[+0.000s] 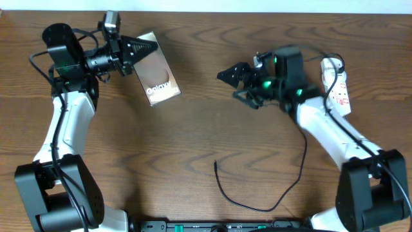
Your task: Plug charger to phone and switch on socket
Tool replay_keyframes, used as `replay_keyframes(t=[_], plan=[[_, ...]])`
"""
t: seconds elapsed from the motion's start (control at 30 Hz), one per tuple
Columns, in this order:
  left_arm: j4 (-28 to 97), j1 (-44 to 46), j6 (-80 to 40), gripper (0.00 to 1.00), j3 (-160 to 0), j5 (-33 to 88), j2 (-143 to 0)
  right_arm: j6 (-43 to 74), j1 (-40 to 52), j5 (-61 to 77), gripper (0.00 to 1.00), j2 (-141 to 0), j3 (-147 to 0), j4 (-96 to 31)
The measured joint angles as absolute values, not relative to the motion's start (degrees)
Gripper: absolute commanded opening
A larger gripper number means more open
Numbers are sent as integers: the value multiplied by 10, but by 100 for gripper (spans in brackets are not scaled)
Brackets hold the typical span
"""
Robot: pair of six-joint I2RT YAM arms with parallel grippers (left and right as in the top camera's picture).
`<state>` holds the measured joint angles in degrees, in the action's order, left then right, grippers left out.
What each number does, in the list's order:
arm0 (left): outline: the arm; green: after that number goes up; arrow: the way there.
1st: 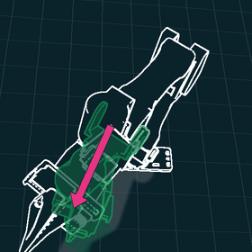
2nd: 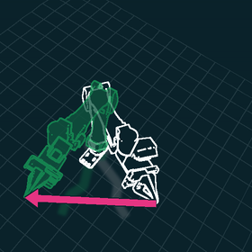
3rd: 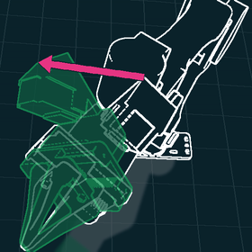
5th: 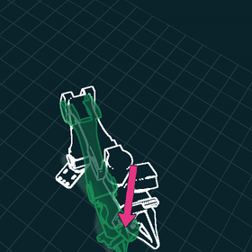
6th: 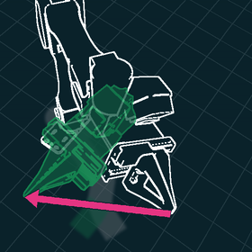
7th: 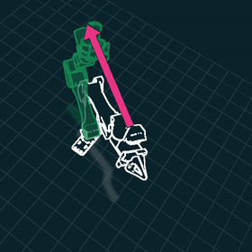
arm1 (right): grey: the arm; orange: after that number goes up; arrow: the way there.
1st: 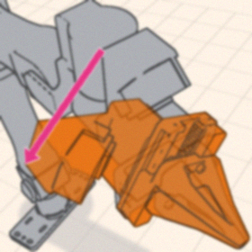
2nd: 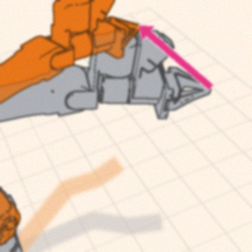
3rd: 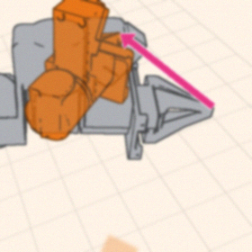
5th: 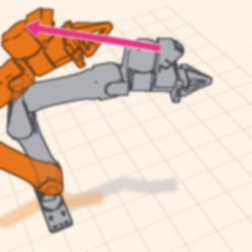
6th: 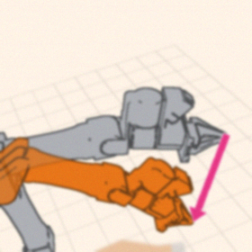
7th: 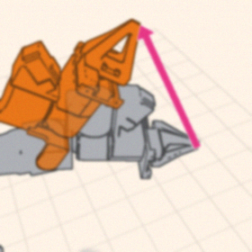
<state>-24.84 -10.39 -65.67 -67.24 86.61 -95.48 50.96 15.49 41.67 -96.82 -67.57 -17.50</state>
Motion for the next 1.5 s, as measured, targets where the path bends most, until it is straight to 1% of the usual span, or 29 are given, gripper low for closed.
replay_keyframes(t=[0.1, 0.17, 0.27, 0.4, 0.5, 0.63, 0.73, 0.9, 1.03, 1.23, 1.5], plan=[[-249, -100, -640, 7, -672, 875, -955, 422, 155, 340, 99, -968, -771, -357], [-248, -97, -624, 7, -672, 881, -955, 373, 156, 260, 99, -968, -834, -457], [-232, -93, -593, 8, -672, 884, -955, 332, 156, 173, 99, -967, -893, -542], [-171, -79, -524, 7, -668, 884, -955, 296, 155, 94, 99, -966, -933, -601], [-138, -69, -464, 7, -646, 884, -955, 278, 155, 74, 99, -966, -936, -631], [-129, -63, -403, 7, -583, 881, -955, 264, 161, 58, 97, -966, -936, -683], [-127, -67, -370, 8, -532, 880, -955, 260, 184, 51, 96, -966, -934, -717], [-126, -87, -346, 8, -486, 880, -955, 259, 237, 51, 97, -966, -917, -725], [-126, -112, -340, 7, -480, 880, -955, 272, 278, 49, 95, -966, -873, -702], [-127, -162, -340, 7, -480, 880, -955, 318, 352, 46, 93, -966, -778, -648], [-127, -235, -348, 7, -480, 880, -955, 380, 444, 39, 88, -967, -734, -611]])
